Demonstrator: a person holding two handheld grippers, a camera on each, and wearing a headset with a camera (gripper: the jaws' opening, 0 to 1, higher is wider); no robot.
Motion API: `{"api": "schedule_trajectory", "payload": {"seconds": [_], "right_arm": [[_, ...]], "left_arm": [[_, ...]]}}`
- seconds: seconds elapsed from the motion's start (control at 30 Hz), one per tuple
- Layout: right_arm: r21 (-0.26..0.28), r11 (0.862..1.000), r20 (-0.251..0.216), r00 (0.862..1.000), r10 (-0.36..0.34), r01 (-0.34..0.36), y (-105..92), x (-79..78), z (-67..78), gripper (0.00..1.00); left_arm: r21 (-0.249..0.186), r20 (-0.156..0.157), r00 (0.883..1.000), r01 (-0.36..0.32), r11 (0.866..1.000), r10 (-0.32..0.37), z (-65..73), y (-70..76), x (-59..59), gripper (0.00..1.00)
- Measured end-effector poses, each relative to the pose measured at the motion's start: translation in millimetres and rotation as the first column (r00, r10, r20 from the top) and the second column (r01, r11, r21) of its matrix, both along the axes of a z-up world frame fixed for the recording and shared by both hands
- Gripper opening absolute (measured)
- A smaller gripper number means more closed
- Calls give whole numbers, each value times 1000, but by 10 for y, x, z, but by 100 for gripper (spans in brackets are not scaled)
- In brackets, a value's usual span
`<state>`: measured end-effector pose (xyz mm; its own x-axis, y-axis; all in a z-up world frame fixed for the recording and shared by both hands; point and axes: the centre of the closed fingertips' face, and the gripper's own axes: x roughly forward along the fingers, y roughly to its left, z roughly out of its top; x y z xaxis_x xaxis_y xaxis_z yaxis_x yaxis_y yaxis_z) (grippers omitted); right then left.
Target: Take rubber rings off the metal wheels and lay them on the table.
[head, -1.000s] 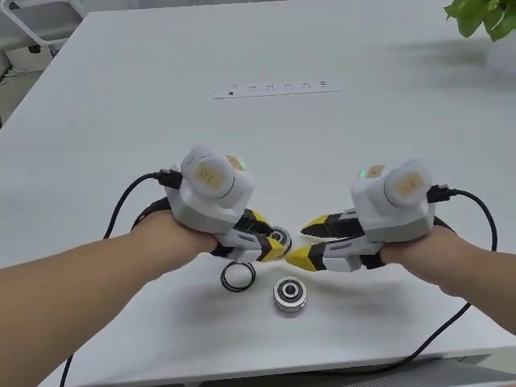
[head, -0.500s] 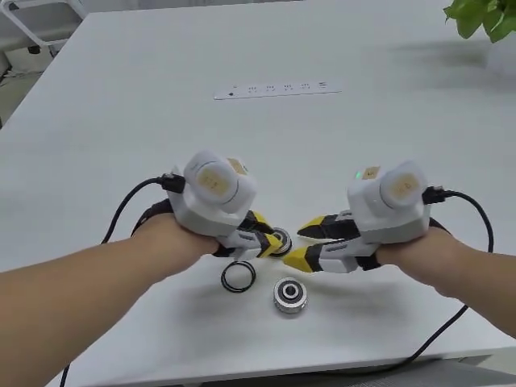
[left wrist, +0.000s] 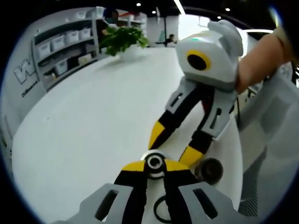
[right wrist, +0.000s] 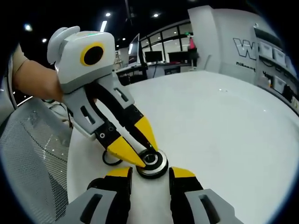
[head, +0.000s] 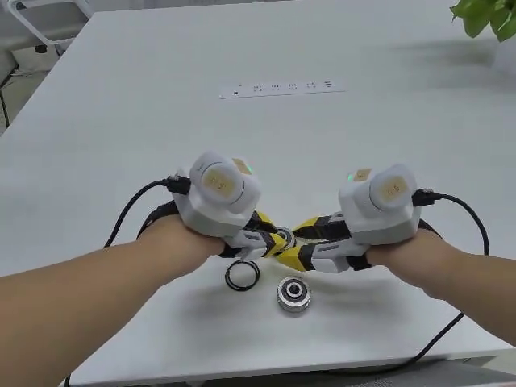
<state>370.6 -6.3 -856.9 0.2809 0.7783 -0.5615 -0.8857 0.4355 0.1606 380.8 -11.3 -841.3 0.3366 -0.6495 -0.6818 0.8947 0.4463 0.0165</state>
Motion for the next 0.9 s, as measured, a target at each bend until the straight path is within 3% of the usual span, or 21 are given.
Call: {"api": "schedule_trajectory", "payload": {"seconds": [0.3, 0.9], "right_arm": [[24, 999, -15, 1000, -27, 27, -21, 20, 16, 25], [-16, 1000, 11, 1000, 0, 0, -102, -29, 2, 11]], "left_arm": [[-2, 4, 1000, -3, 1000, 3, 0, -9, 1, 13], [-3, 5, 1000, -10, 1000, 10, -11, -6, 4, 13]]}}
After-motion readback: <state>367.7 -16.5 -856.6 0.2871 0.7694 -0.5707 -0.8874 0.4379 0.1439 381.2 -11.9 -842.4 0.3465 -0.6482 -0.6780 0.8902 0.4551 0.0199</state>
